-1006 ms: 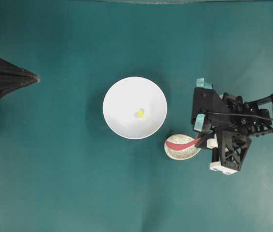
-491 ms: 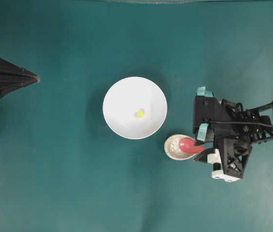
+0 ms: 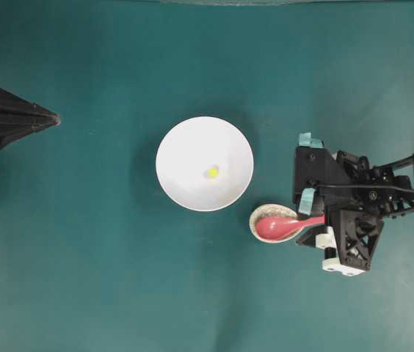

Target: Scoop the yellow hexagonal prism block from the bowl with a spoon using the right arm.

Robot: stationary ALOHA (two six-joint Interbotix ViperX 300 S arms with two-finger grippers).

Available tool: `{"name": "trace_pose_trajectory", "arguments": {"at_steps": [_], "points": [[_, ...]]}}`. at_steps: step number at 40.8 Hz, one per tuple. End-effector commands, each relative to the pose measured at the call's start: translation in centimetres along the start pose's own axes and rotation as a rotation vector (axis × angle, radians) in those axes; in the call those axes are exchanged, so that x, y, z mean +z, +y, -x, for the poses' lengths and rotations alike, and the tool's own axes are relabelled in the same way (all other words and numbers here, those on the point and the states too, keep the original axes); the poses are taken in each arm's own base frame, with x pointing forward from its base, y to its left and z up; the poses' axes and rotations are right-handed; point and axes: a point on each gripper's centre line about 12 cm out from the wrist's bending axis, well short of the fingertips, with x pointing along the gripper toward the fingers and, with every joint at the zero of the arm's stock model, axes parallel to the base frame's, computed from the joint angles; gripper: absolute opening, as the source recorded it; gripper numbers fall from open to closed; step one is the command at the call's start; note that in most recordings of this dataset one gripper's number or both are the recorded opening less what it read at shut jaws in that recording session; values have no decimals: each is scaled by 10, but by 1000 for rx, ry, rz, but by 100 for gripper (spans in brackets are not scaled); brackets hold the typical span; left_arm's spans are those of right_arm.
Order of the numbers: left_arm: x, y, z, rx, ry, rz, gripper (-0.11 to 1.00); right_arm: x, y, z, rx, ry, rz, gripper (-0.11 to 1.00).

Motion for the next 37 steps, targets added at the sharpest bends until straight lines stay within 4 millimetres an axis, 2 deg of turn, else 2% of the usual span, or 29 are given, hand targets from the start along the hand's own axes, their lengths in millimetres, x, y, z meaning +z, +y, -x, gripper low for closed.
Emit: {"name": "trace_pose_trajectory", "arguments": {"at_steps": [1,14,23,37], "points": [[12,1,0,2,-34,-3,3,8,5,8,16,-35,10,54],[12,1,0,2,-34,-3,3,5,-2,8,-39,-12,86,54],[12,1,0,2,-34,-3,3,-8,-15,5,-102,-6,178,54],[12,1,0,2,-37,-4,3,-27,-26,6,-37,-177,197,54]]}}
